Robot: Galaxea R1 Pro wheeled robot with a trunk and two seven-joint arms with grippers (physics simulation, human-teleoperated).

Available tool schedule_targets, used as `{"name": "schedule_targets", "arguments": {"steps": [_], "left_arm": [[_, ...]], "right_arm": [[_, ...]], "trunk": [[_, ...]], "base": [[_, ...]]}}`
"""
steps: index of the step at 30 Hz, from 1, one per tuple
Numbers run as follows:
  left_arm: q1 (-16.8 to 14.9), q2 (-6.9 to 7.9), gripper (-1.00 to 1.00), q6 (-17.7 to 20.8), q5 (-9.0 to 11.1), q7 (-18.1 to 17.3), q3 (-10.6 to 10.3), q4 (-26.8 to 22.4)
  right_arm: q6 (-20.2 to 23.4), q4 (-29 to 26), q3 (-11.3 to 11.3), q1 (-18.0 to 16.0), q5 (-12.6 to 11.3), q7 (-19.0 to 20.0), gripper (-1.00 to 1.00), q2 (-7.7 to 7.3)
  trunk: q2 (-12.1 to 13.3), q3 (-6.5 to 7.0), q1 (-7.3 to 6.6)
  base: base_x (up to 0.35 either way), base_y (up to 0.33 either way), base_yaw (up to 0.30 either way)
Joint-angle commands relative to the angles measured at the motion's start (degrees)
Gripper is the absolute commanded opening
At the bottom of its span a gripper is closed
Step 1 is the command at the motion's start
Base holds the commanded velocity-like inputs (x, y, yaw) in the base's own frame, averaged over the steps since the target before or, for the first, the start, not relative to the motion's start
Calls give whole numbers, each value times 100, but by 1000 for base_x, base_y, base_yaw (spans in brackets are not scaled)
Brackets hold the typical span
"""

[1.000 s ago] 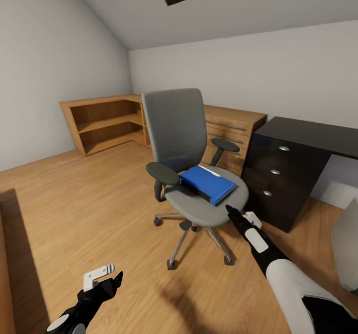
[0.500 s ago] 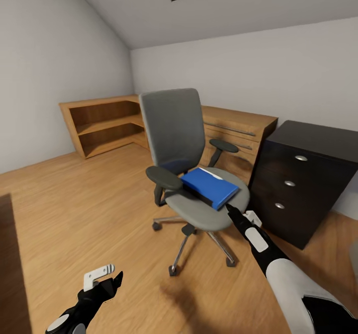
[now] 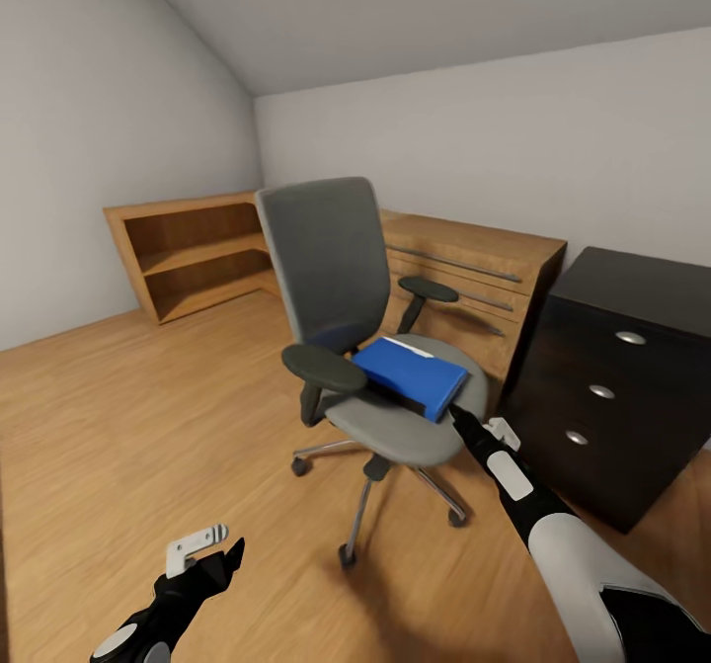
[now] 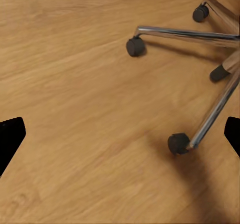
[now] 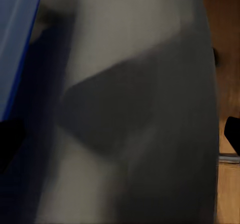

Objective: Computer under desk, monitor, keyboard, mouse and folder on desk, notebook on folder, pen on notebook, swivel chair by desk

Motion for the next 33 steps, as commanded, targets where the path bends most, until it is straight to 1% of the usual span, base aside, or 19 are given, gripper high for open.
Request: {"name": "schedule_targets", "arguments": {"steps": [1, 12, 17, 23, 33], "left_arm": [[-1, 0, 100, 24, 61, 39, -2, -8], [-1, 4, 100, 28, 58, 39, 1, -10], [-1, 1, 100, 32, 57, 42, 0, -7], [-1, 0, 100, 33, 57, 46, 0, -7], [-1, 0, 100, 33, 57, 42, -1, -6]], "right_arm": [[32, 97, -12, 1, -55, 31, 100, 6], [26, 102, -12, 1, -55, 35, 100, 6], [24, 102, -12, 1, -55, 32, 100, 6], [24, 102, -12, 1, -55, 36, 100, 6], [24, 102, -10, 1, -55, 36, 100, 6]], "trunk": [[0, -5, 5], [0, -5, 5], [0, -5, 5], [0, -5, 5], [0, -5, 5]], "base": [[327, 0, 0], [320, 13, 0], [111, 23, 59], [-20, 3, 93], [-291, 0, 10]]}}
